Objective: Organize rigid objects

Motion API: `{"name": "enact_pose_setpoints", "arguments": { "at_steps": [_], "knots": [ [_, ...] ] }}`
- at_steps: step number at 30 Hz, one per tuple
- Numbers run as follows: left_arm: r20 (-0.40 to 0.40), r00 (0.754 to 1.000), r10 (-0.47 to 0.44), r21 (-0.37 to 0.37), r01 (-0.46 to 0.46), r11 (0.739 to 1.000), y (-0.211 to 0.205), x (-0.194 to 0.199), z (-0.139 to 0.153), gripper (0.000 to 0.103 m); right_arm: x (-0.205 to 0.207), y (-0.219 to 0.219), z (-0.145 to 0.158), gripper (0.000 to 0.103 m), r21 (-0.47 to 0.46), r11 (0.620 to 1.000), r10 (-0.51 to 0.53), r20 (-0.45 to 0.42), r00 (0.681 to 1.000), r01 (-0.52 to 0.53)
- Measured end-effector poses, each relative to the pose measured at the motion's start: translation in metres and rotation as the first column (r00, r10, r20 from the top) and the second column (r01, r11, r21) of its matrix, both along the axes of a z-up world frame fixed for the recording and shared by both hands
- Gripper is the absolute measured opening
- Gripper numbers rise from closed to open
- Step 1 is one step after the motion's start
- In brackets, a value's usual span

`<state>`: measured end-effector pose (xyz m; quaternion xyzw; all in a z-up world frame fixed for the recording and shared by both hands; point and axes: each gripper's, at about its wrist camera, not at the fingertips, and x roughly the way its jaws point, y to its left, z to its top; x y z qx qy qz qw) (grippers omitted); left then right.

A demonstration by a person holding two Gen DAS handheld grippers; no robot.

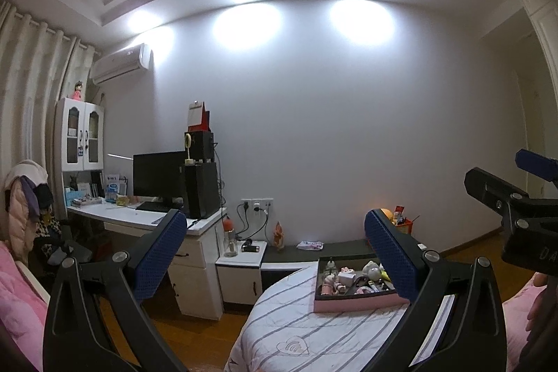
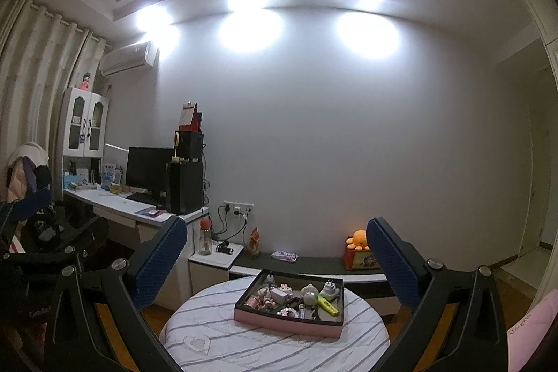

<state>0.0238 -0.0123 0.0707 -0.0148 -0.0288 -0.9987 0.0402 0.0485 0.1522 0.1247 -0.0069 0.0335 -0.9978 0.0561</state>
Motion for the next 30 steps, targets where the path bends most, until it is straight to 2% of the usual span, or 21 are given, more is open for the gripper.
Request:
{"name": "enact_pose_setpoints", "arguments": {
  "at_steps": [7, 20, 30],
  "knots": [
    [0.002, 1.000, -0.001, 0.014, 0.001, 1.000, -0.001, -0.003, -0.003, 0.103, -0.003, -0.002, -0.002, 0.103, 0.003, 1.000, 0.006, 0.009, 1.000, -0.006],
    [0.029, 1.000, -0.001, -0.004, 0.001, 1.000, 0.002, -0.009, -0.007, 0.103, -0.011, -0.007, -0.006, 0.103, 0.011, 1.000, 0.009, 0.037, 0.999, -0.009],
    [0.034, 0.999, -0.003, -0.002, 0.003, 1.000, 0.003, -0.012, -0.008, 0.103, -0.009, -0.005, -0.007, 0.103, 0.012, 1.000, -0.011, 0.022, 1.000, 0.011]
  ]
}}
